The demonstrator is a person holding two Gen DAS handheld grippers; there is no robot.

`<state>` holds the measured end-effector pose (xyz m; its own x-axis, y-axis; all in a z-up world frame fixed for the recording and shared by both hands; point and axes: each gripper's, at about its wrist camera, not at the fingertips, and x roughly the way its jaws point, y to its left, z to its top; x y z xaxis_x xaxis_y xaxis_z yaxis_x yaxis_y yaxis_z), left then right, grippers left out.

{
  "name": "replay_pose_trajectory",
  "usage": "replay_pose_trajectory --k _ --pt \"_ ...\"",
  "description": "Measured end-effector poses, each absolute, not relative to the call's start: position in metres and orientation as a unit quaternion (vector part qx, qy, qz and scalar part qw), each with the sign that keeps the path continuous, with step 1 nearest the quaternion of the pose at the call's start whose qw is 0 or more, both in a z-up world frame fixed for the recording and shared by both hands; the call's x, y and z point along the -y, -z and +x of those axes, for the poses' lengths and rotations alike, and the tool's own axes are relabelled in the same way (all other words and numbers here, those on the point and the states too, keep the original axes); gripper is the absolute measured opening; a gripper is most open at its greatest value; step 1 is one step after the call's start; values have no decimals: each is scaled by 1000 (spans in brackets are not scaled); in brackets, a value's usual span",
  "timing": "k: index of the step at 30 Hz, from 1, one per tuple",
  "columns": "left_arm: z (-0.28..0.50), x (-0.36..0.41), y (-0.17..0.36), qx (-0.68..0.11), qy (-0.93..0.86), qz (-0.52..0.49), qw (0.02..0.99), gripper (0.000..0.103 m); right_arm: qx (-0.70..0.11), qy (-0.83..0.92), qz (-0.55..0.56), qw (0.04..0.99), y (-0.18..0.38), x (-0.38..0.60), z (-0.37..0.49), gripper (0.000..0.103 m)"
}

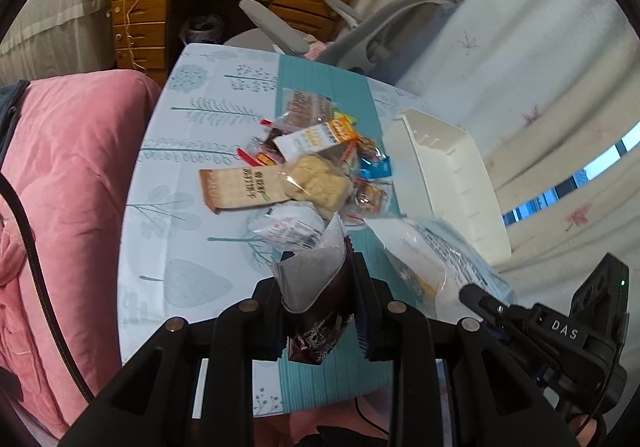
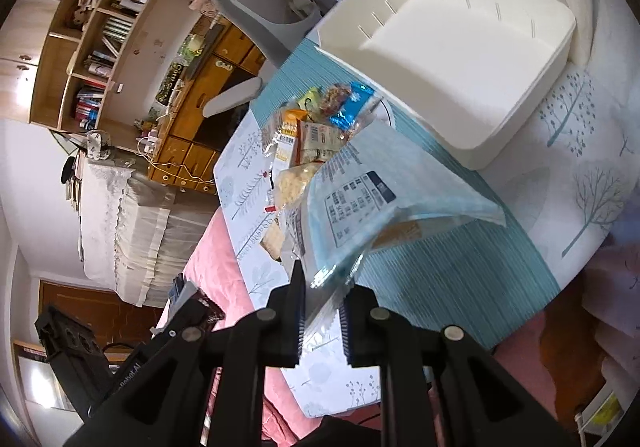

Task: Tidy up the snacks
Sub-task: 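Carry the red-brown wrapper with left tool while right tool carries the clear bag to the tray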

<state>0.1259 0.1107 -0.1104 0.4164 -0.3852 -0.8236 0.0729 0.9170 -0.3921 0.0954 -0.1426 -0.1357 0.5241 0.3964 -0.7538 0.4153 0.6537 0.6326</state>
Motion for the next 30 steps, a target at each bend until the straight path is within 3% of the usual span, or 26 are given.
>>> replay_pose_trajectory --k 30 --pt "160 101 86 -474 181 -167 845 25 -482 -50 354 800 107 312 144 14"
